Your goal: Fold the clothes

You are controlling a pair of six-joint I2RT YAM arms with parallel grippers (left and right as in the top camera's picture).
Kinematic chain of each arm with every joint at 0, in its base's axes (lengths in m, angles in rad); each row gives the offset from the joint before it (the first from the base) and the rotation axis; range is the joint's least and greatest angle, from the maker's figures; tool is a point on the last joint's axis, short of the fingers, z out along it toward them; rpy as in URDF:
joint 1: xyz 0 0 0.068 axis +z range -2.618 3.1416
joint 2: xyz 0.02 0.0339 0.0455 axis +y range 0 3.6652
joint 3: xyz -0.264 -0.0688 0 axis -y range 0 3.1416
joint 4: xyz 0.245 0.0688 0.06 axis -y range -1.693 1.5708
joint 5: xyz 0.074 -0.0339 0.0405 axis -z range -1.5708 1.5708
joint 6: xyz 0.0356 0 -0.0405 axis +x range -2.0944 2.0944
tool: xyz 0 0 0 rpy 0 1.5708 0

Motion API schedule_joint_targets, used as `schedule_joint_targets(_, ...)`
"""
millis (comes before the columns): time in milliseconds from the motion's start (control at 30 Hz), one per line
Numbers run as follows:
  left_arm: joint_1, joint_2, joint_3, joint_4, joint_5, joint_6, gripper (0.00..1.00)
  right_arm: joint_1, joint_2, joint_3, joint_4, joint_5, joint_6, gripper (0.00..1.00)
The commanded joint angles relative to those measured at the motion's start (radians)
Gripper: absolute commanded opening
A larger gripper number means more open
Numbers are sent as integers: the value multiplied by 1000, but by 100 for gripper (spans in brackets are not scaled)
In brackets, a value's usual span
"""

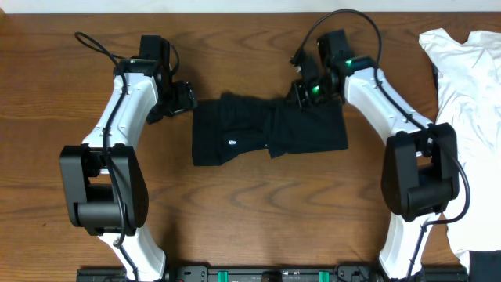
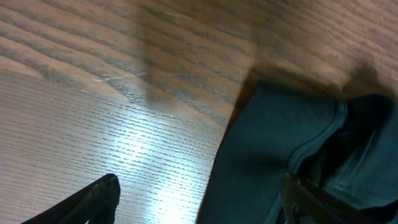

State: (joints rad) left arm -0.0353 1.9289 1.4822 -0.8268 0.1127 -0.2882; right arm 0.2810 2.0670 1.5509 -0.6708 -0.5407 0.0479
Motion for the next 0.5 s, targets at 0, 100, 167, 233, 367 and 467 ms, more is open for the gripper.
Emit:
schedule_joint_targets(0,4,-13,-6,-15,11,-1,89,26,-19,-81,82,29,5,3)
schedule_joint_targets(100,4,-10,-6,-30,18,-2,92,39,-19,-169,229,29,8,3)
schedule_joint_targets(167,4,-5,-6,-37,51,-1,93,47,-19,-213,304,28,8,3)
schedule_joint_targets(233,4,6,-6,-41,135,0,95,55,-19,-246,354,28,20,4)
schedule_joint_targets(367,4,28,-6,-48,312,45,96,69,-19,-272,390,29,34,4)
schedule_joint_targets(467,4,41,-7,-66,348,68,96,78,-19,-273,388,45,34,4)
